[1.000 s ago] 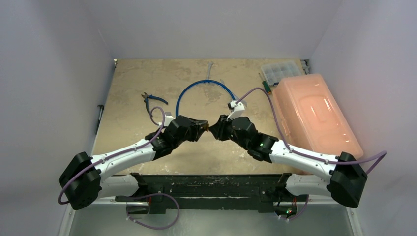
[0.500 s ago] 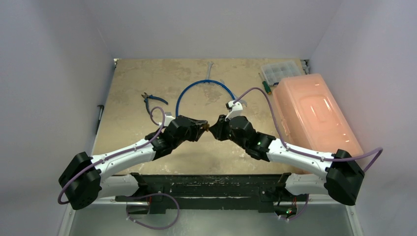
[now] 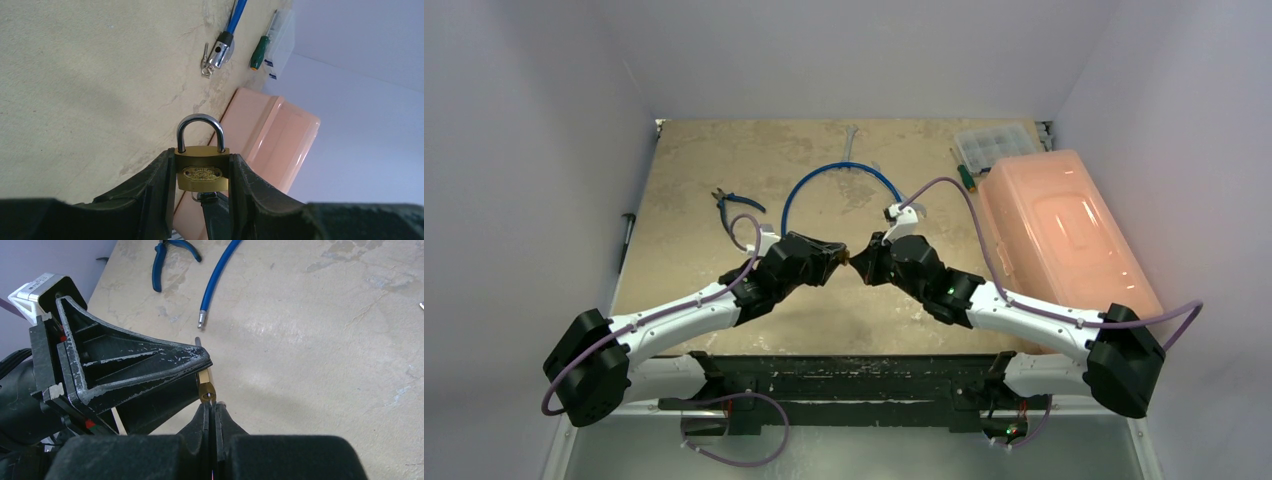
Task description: Unlock with the key
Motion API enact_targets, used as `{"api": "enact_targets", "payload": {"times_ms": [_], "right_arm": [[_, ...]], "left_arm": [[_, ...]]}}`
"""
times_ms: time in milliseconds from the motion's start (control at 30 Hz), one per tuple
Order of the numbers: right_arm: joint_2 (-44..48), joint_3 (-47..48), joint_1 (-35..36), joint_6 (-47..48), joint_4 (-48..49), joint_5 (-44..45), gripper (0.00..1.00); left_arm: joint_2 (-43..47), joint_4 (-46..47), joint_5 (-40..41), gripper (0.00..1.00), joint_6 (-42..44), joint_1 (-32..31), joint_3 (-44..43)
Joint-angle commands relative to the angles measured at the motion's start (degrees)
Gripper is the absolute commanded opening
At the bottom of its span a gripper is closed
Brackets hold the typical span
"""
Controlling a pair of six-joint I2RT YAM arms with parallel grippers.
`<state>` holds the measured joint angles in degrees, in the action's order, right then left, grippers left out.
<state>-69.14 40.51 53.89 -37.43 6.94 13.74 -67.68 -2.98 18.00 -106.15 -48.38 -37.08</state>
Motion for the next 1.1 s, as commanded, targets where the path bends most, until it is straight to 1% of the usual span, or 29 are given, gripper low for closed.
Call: {"api": "enact_targets", "payload": {"times_ms": [0, 167, 633, 800, 933, 1067], "right_arm": [[-0.14, 0.94, -0.6, -1.56, 2.25, -1.14, 0.0], [0.19, -0.33, -0.8, -3.95, 4.4, -1.55, 0.0], [1.54, -2.52, -1.49, -6.62, 6.94, 0.03, 0.0], [2.4, -3.65, -2.22, -7.84, 8.01, 0.03, 0.0], [3.23, -4.92, -3.41, -9.66, 9.51, -1.16, 0.0], [4.07, -6.23, -5.09, -12.48, 11.46, -3.58, 0.0]], "left_arm": [[1.04, 7.69, -1.3, 0.0, 5.16, -0.22, -2.29], [1.52, 9.01, -1.42, 0.0, 7.55, -0.25, -2.21], [2.46, 12.68, -3.5, 0.0, 15.24, -0.37, -3.43], [2.96, 14.65, -4.64, 0.0, 16.68, -0.41, -3.17], [3.61, 17.18, -5.25, 0.0, 19.37, -0.66, -3.1], [4.75, 22.71, -5.4, 0.0, 22.36, -0.97, -1.32]]}}
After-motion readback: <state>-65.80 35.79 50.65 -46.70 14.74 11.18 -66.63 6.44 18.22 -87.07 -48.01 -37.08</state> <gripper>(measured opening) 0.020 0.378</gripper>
